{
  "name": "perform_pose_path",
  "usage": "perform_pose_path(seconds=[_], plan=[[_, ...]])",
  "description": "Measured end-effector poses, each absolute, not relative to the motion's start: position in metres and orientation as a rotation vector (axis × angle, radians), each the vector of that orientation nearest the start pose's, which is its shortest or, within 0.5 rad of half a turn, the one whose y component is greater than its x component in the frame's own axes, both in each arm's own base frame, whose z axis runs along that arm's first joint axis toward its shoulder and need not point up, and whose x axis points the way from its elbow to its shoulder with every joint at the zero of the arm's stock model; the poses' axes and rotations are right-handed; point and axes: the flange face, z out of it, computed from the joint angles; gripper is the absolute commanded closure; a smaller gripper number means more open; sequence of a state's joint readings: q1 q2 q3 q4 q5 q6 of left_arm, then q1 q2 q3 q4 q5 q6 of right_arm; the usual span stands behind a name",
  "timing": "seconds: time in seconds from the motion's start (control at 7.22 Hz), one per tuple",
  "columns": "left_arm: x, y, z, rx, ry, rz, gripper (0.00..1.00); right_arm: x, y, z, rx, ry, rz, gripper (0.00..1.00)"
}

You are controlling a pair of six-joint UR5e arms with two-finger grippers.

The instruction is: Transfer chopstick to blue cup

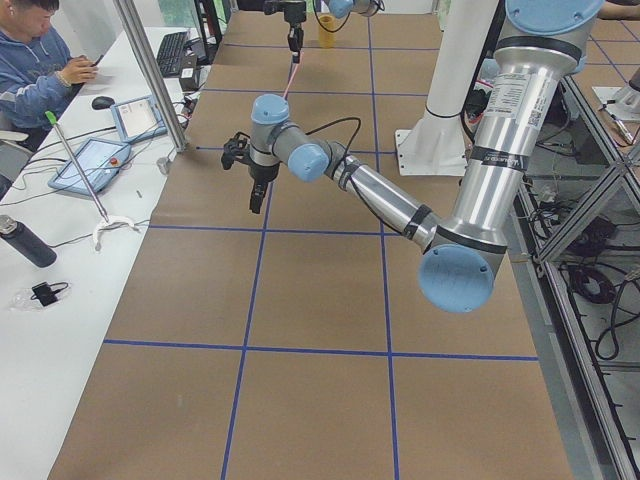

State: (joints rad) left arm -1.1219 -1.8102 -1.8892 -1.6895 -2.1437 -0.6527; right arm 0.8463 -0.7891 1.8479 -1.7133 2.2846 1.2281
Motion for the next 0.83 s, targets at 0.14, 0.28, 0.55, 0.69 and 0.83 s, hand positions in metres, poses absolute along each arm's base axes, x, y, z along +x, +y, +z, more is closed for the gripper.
perform_pose_path(seconds=[0.14, 0.28, 0.55, 0.69, 0.83], plan=[[0.172, -0.543, 0.374, 0.268, 0.809, -0.009, 0.02, -0.389, -0.486, 0.066, -0.028, -1.093, 0.107, 1.0], [0.17, -0.543, 0.379, 0.262, 0.805, -0.022, 0.02, -0.404, -0.479, 0.05, -0.014, -1.099, 0.098, 1.0], [0.164, -0.543, 0.383, 0.267, 0.784, -0.059, 0.02, -0.406, -0.482, 0.044, -0.016, -1.1, 0.1, 1.0], [0.164, -0.544, 0.382, 0.272, 0.78, -0.071, 0.02, -0.401, -0.489, 0.047, -0.034, -1.098, 0.104, 1.0], [0.163, -0.544, 0.378, 0.279, 0.782, -0.077, 0.02, -0.403, -0.498, 0.054, -0.057, -1.088, 0.108, 1.0]])
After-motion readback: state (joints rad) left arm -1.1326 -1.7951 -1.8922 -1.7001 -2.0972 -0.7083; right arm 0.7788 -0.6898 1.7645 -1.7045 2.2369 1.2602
